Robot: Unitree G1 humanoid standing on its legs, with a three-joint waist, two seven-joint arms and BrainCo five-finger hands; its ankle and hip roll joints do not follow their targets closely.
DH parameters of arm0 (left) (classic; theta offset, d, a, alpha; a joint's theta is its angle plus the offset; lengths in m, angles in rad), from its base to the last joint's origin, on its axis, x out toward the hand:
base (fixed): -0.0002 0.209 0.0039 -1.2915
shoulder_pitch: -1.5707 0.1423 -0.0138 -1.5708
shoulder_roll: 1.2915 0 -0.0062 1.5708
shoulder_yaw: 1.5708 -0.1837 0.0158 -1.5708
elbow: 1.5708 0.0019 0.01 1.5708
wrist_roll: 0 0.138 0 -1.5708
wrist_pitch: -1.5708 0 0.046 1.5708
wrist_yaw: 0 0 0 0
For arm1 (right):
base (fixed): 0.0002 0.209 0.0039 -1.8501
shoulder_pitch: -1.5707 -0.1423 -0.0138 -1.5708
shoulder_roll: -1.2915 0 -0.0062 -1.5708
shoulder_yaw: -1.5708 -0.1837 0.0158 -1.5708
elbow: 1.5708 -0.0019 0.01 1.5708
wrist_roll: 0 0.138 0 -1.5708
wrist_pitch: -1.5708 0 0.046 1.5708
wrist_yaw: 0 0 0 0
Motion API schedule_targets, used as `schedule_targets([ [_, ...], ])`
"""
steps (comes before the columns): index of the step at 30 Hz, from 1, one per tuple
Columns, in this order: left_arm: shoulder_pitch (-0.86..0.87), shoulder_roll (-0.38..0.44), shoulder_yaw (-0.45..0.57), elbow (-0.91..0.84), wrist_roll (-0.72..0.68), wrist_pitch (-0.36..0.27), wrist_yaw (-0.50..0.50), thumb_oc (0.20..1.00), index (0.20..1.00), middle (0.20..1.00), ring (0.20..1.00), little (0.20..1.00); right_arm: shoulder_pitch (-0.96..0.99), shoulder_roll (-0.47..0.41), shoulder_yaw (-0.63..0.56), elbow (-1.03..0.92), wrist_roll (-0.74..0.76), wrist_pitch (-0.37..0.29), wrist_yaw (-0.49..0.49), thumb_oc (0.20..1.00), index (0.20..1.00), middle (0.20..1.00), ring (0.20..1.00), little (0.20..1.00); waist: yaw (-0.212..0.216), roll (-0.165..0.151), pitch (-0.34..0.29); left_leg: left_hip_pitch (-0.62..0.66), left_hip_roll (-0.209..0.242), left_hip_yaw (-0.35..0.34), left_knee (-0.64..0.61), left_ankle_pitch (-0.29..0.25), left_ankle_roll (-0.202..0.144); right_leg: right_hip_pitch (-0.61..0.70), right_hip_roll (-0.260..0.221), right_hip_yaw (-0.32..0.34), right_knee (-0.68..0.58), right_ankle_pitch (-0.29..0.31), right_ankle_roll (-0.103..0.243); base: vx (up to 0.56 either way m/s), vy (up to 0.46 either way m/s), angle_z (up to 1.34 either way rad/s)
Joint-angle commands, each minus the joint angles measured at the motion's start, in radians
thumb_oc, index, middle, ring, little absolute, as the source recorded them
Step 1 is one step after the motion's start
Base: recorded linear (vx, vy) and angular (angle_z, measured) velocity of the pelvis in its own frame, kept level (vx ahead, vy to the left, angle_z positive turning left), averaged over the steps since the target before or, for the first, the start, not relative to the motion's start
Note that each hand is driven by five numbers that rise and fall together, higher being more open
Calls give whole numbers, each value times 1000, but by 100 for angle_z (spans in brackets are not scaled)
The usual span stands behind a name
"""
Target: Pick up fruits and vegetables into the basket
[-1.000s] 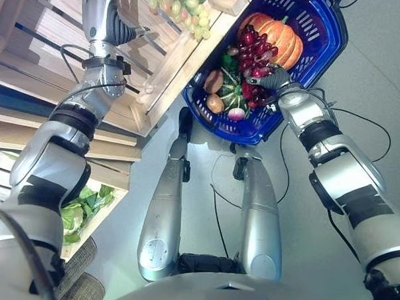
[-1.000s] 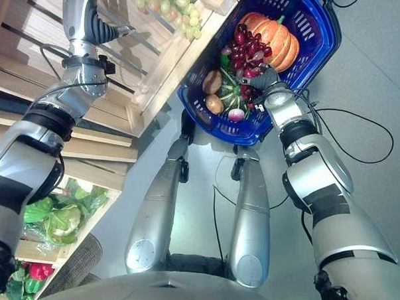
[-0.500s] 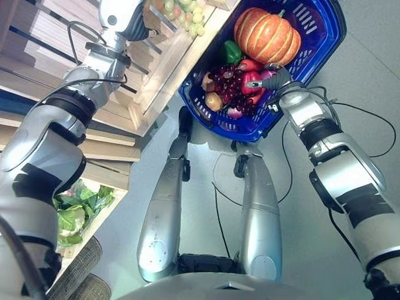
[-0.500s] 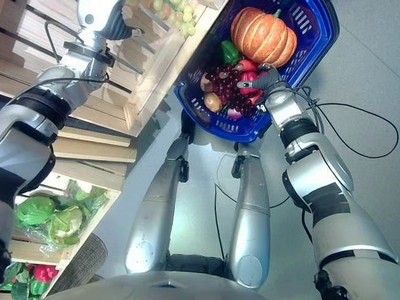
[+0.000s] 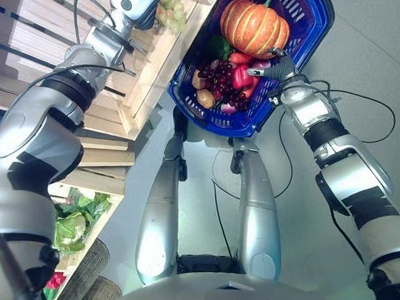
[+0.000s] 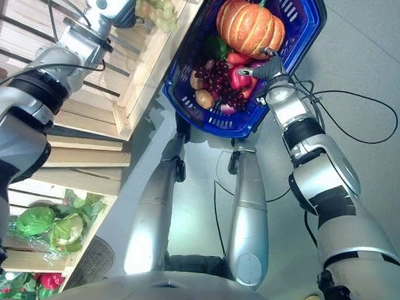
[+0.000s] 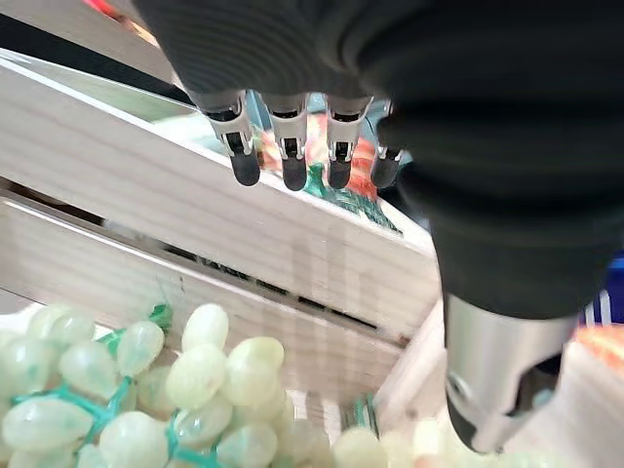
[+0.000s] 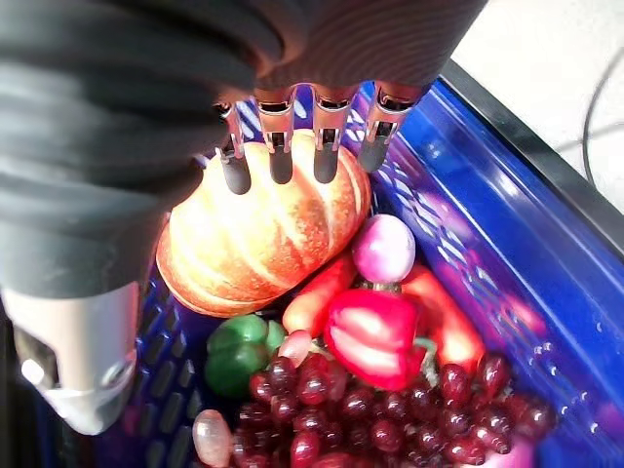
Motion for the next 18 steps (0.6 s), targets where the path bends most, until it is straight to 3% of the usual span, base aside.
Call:
schedule_targets([
  [1, -6, 16, 53, 36, -8, 50, -63, 1000, 1000, 1000, 1000, 1000, 36, -61, -27, -89, 110, -94, -44, 1000, 1000, 1000, 1000, 1000, -32, 76, -37, -28, 35, 14, 138, -92, -24, 75, 14, 14, -123, 68, 87, -1, 21, -6],
  [6, 40, 51, 66, 45, -51, 113, -132, 1000, 1000, 1000, 1000, 1000, 180, -76, -117, -297, 290, -303, -117, 1000, 1000, 1000, 1000, 1000, -58, 56, -37, -38, 44, 17, 142, -98, -27, 68, 22, 25, -123, 66, 90, 0, 14, -3],
  [10, 85, 71, 90, 67, -80, 137, -139, 1000, 1000, 1000, 1000, 1000, 276, -91, -215, -338, 319, -456, -204, 1000, 1000, 1000, 1000, 1000, -77, 48, -37, -47, 51, 19, 143, -105, -24, 58, 29, 36, -123, 62, 94, -3, 32, -4],
  [13, 98, 77, 96, 102, -90, 128, -145, 1000, 1000, 1000, 1000, 1000, 305, -102, -277, -306, 349, -527, -267, 1000, 1000, 1000, 1000, 1000, -84, 42, -37, -51, 56, 21, 147, -112, -23, 57, 30, 38, -124, 60, 96, -4, 13, -5],
  [18, 106, 86, 95, 138, -115, 129, -152, 1000, 1000, 1000, 1000, 1000, 298, -129, -329, -192, 383, -566, -333, 1000, 1000, 1000, 1000, 1000, -81, 37, -37, -59, 59, 17, 154, -120, -17, 55, 32, 37, -125, 59, 97, -5, 1, -4],
])
